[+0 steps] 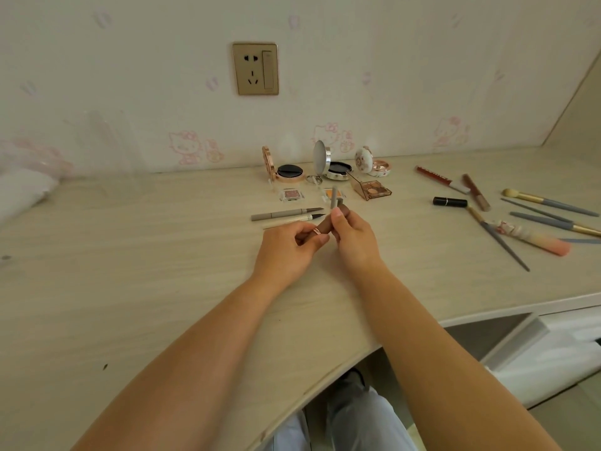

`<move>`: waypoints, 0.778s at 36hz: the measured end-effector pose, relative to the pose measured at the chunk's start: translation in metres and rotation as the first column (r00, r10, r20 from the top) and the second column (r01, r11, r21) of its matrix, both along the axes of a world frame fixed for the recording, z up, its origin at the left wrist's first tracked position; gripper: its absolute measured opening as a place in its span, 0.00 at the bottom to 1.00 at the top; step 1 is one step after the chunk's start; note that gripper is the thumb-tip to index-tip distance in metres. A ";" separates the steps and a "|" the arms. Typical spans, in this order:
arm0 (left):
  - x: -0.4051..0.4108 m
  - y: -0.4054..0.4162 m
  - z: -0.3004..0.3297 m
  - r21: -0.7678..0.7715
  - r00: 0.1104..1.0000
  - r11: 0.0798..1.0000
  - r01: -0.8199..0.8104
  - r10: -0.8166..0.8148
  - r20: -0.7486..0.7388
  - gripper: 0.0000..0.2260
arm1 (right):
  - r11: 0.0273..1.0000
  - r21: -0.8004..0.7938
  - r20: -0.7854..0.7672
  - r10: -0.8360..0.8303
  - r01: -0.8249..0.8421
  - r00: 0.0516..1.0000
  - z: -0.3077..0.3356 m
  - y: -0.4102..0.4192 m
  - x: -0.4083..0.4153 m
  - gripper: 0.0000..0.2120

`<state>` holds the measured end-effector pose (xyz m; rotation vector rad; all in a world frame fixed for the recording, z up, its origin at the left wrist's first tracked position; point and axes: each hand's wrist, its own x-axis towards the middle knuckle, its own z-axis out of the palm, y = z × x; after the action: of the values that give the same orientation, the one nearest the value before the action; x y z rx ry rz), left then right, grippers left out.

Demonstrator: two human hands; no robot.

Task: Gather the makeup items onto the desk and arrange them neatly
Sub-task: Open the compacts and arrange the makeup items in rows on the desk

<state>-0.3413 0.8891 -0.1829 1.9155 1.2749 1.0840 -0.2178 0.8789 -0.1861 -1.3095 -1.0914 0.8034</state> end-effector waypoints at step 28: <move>-0.023 0.003 0.006 -0.252 0.910 0.966 0.067 0.045 0.413 0.04 | 0.979 -0.062 -0.392 -0.201 0.192 0.898 0.003 0.006 0.017 0.20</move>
<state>-0.3640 0.8920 -0.1769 1.3988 1.0973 1.1761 -0.2007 0.8852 -0.1828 -1.1847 -0.6176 0.8821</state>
